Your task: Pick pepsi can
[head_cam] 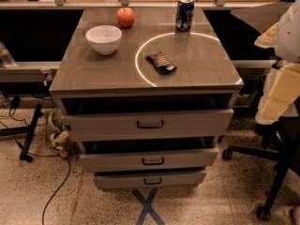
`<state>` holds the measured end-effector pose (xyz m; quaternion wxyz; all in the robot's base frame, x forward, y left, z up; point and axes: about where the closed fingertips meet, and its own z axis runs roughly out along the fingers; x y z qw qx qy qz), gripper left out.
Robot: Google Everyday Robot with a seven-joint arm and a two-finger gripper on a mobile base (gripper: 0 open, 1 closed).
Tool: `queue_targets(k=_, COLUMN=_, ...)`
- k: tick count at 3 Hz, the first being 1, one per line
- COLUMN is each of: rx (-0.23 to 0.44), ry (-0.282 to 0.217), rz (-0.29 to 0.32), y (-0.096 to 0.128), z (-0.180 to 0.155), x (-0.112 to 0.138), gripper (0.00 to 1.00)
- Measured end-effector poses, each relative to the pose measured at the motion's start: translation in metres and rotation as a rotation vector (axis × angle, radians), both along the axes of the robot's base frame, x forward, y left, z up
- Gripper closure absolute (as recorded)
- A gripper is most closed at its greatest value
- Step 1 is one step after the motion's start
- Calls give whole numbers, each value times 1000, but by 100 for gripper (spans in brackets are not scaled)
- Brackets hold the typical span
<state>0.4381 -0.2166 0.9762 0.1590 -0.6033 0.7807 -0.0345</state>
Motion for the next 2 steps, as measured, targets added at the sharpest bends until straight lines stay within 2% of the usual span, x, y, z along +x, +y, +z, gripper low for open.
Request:
queue_targets(k=1, rx=10, ry=-13, rz=4, y=1, z=1, x=8, gripper=0)
queue_targets(k=2, rx=48, ry=-52, rz=22, y=7, z=0, x=42, gripper=0)
